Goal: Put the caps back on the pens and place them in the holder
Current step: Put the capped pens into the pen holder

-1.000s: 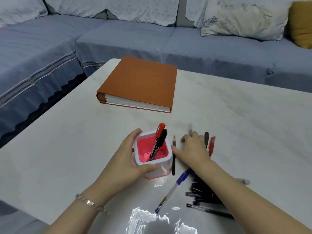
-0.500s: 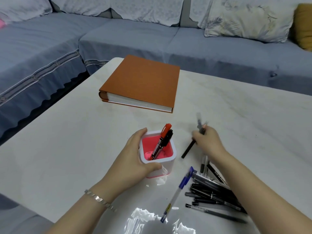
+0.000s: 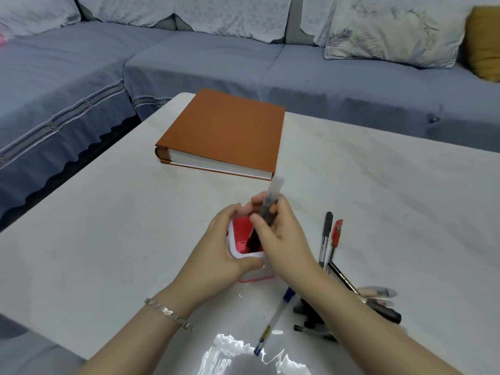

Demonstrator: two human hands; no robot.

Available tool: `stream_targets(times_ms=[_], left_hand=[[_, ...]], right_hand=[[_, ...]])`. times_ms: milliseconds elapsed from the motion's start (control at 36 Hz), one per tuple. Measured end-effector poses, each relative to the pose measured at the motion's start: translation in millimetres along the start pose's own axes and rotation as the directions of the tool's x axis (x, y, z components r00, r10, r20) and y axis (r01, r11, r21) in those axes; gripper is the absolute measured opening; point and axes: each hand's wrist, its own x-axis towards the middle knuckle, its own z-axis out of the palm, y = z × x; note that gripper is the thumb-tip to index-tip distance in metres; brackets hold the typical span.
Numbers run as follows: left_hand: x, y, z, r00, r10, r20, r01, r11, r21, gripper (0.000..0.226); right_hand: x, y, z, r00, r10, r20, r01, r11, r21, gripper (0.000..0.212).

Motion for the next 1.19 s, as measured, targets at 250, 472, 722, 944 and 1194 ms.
stream_targets(times_ms=[250, 472, 722, 944, 1194], left_hand=[[-1, 3, -1, 1.0, -0.013, 0.003, 0.012, 0.995, 0.104, 0.089], [-1, 7, 0, 0.999, -0.032, 0.008, 0.031, 0.994, 0.102, 0.087], [-1, 7, -1, 1.0, -0.015, 0.028, 0.011, 0.993, 0.118, 0.079], [0, 7, 0, 1.0, -0.008, 0.018, 0.006, 0.99, 0.139, 0.083], [0, 1, 2, 1.0, 0.02, -0.006, -0.019, 0.991, 0.129, 0.082]], right_hand=[[-2, -8, -62, 0.951, -0.132, -0.28, 0.074, 0.975, -0.209, 0.036], [17, 56, -115, 0.82, 0.391, -0.417, -0.567, 0.459, -0.684, 0.067], [31, 82, -102, 0.817, 0.408, -0.407, -0.567, 0.439, -0.697, 0.02], [29, 42, -119, 0.912, 0.192, -0.362, -0.37, 0.765, -0.527, 0.025], [4, -63, -74, 0.913, -0.275, -0.303, 0.233, 0.958, -0.169, 0.025]])
